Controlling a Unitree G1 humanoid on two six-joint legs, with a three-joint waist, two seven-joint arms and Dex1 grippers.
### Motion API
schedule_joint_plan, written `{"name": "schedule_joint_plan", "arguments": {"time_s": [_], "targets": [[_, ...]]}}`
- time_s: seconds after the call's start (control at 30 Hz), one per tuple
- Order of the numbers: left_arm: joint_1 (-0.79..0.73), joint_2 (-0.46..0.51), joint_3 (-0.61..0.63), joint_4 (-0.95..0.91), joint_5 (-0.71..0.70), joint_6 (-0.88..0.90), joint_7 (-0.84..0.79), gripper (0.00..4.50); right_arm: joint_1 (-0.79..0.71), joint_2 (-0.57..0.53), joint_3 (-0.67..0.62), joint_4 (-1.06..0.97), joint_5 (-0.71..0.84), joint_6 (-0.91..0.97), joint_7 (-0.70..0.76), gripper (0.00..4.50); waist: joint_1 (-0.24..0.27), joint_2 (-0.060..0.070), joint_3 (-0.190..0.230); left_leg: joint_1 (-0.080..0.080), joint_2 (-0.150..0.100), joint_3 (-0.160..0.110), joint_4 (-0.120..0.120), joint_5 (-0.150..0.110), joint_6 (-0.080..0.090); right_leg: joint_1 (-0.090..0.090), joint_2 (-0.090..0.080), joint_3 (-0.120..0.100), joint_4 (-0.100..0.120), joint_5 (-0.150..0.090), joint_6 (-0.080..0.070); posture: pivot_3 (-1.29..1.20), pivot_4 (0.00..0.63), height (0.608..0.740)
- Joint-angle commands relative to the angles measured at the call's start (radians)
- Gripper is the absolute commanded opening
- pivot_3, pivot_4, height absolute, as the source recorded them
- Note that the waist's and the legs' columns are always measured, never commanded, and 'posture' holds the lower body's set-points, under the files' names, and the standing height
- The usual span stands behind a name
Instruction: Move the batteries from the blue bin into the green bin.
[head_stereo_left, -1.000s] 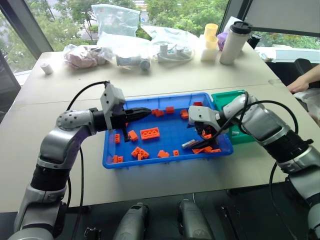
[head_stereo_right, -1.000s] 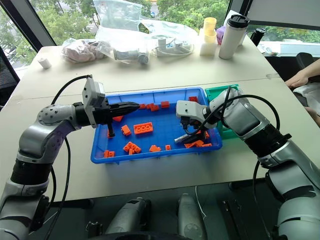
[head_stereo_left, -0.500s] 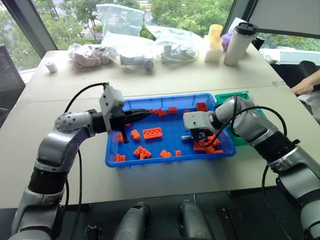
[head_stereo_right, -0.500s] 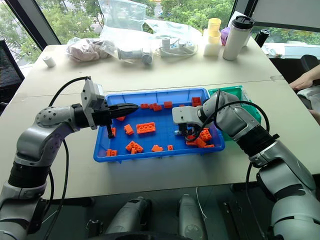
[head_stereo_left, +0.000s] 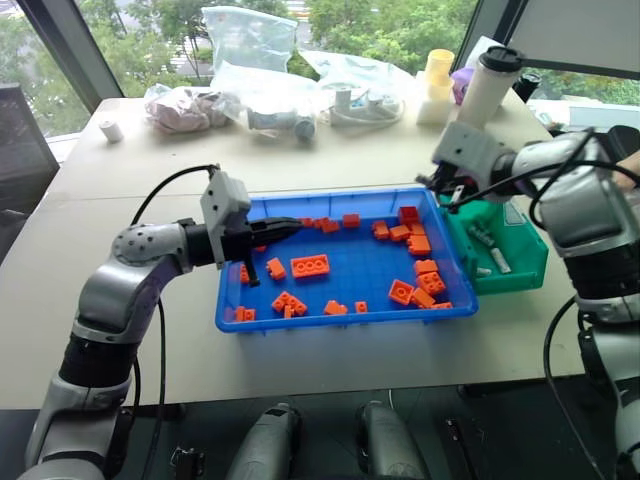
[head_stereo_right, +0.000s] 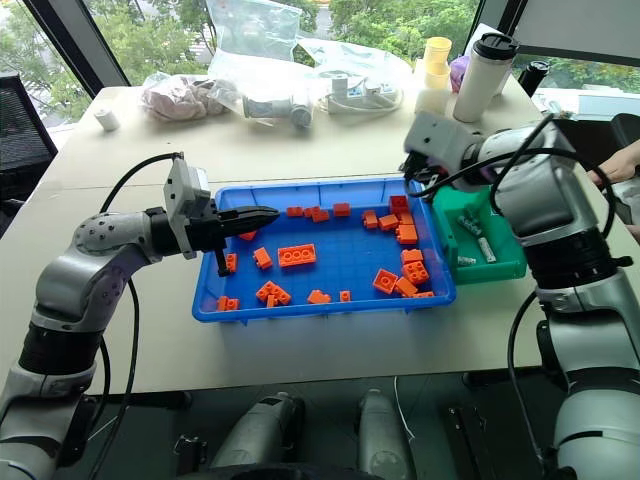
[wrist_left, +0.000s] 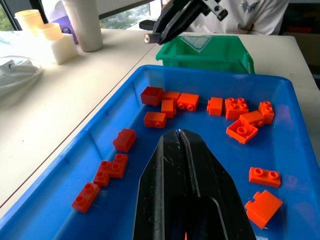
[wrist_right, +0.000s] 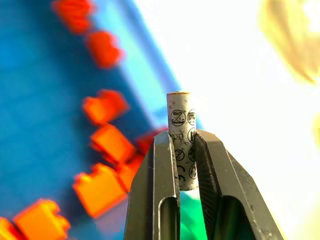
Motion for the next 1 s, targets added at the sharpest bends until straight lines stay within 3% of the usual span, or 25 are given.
{"name": "schedule_joint_plan", "arguments": {"time_s": [0.03,0.27,0.4,0.57,0.77,1.0], "targets": [[-0.022,0.002,-0.005,0.006,0.003,-0.026,-0.028,0.00,0.069,-0.064,-0.080,-0.065,0.010,0.054,-0.019,0.06,0.000,0.000,0.000,0.000,0.000,0.000,0.000,0.000,0.000,0.000,0.000,0.000,0.000,0.000,0.000,0.00,0.150,0.740],[-0.050,-0.008,-0.020,0.033,0.001,-0.029,-0.062,0.00,0.257,-0.110,-0.145,-0.214,0.049,0.146,-0.039,0.06,-0.007,0.000,0.000,0.000,0.001,0.001,0.000,0.000,0.000,0.000,0.000,0.001,0.001,0.000,0.000,0.00,0.150,0.740],[-0.061,-0.011,-0.025,0.042,0.003,-0.030,-0.069,0.00,0.301,-0.115,-0.171,-0.245,0.061,0.177,-0.069,1.82,-0.006,0.000,0.000,0.000,0.001,0.001,0.000,0.000,0.000,0.000,0.000,0.001,0.001,0.000,0.000,0.00,0.150,0.740],[-0.065,-0.008,-0.021,0.041,0.001,-0.023,-0.076,0.00,0.321,-0.133,-0.197,-0.286,0.080,0.204,-0.091,4.41,-0.003,0.000,0.000,0.000,0.001,0.001,0.000,0.000,0.000,0.000,0.000,0.001,0.001,0.000,0.000,0.00,0.150,0.740],[-0.056,0.020,0.009,0.024,-0.022,0.011,-0.075,0.00,0.337,-0.171,-0.254,-0.405,0.174,0.248,-0.033,4.47,-0.002,0.000,0.000,0.000,0.001,0.001,0.000,0.000,0.000,0.000,0.000,0.001,0.001,0.000,0.000,0.00,0.150,0.740],[-0.052,0.057,0.036,0.022,-0.038,0.037,-0.081,0.00,0.408,-0.157,-0.343,-0.632,0.424,0.304,0.087,4.47,0.000,0.000,0.000,0.001,0.001,0.001,0.001,-0.003,0.006,0.000,0.001,0.001,0.001,0.000,0.000,0.00,0.150,0.740]]}}
